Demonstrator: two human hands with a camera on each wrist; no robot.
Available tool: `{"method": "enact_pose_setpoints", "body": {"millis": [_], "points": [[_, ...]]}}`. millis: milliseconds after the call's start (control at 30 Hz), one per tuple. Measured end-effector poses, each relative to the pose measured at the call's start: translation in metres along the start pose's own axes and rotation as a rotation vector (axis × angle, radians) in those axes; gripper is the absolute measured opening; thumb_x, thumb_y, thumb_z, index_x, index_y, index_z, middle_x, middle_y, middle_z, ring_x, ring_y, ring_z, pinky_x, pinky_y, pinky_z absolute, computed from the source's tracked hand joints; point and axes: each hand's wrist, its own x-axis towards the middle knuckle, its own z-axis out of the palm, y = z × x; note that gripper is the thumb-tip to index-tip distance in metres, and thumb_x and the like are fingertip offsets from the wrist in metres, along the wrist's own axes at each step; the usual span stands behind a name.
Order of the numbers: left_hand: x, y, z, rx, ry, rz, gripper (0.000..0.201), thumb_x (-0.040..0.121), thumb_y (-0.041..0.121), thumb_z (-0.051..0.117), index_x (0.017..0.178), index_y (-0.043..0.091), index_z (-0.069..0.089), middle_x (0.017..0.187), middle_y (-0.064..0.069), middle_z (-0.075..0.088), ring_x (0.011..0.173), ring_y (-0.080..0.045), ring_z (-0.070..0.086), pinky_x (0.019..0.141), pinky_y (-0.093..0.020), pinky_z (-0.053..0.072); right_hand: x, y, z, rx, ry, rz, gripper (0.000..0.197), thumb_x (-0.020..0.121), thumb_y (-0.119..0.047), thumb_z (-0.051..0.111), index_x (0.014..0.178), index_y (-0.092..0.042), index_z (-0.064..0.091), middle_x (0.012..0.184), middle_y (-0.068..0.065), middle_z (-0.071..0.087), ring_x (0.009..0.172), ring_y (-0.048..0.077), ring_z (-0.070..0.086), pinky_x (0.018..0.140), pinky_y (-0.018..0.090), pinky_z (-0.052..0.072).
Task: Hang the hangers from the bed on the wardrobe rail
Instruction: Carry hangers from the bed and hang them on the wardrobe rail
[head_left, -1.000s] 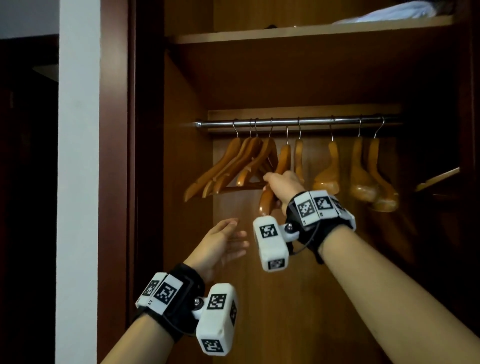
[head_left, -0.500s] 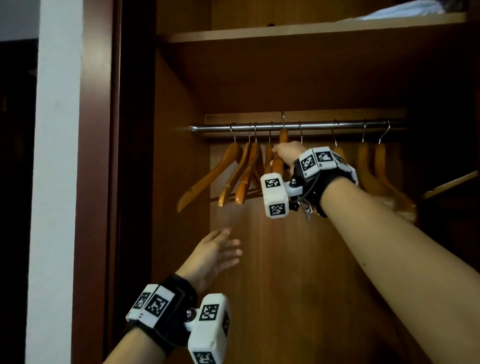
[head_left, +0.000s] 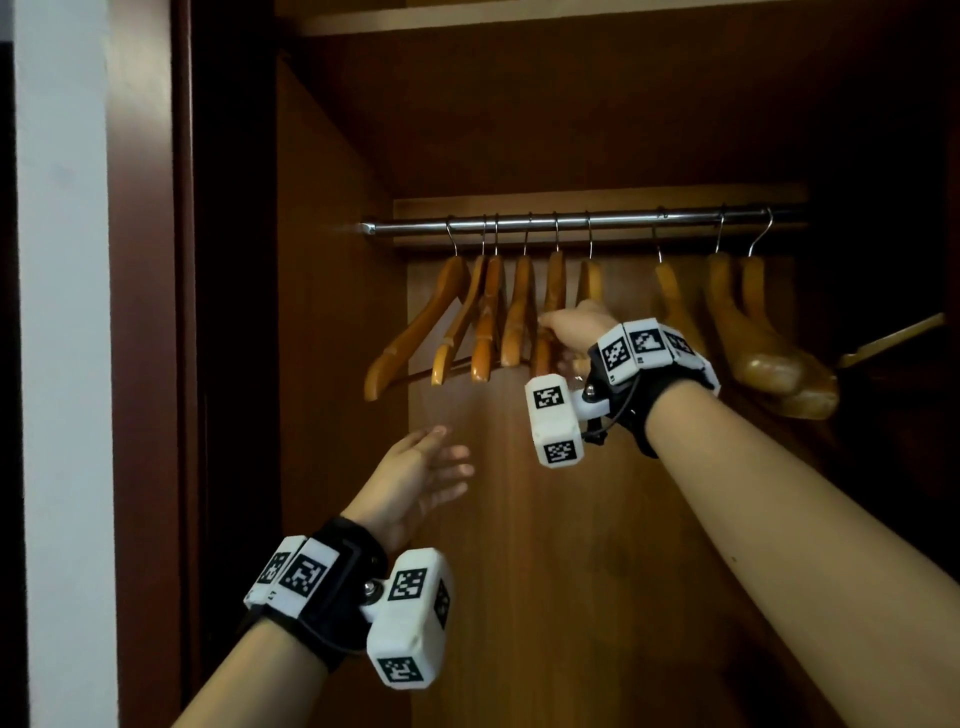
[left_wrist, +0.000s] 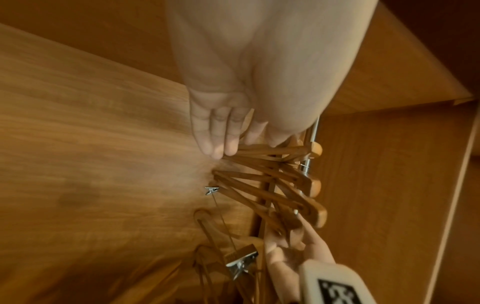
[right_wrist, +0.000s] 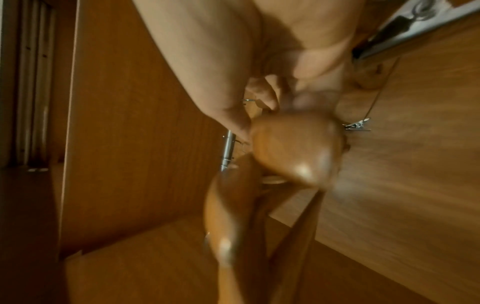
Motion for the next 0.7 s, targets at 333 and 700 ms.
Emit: {"method": "enact_pose_setpoints", "body": {"millis": [333, 700], "points": [[-0.021, -0.003, 0.014, -0.026, -0.038, 0.006, 0.026, 0.102, 0.023, 0.04, 0.119, 0.012, 0.055, 0.091, -0.005, 0.064, 0.081, -0.018, 0.065, 0.068, -0.029, 0.053, -0.038, 0.024, -0.003, 0.121, 0.033, -0.011, 0.033, 0.094, -0.029, 0.053, 0.118, -0.006, 0.051, 0.088, 0.006, 0.059, 0.075, 0.022, 0.061, 0.069, 0.033, 0.055], [-0.083, -0.034, 0.035, -0.072, -0.119, -0.034, 0.024, 0.102, 0.028, 0.04, 0.101, 0.015, 0.06, 0.086, 0.0, 0.063, 0.081, -0.014, 0.063, 0.075, -0.027, 0.049, -0.148, 0.087, -0.021, 0.109, 0.072, -0.052, 0.028, 0.098, -0.028, 0.048, 0.118, -0.01, 0.051, 0.079, 0.0, 0.056, 0.058, 0.016, 0.055, 0.047, 0.025, 0.042]]}}
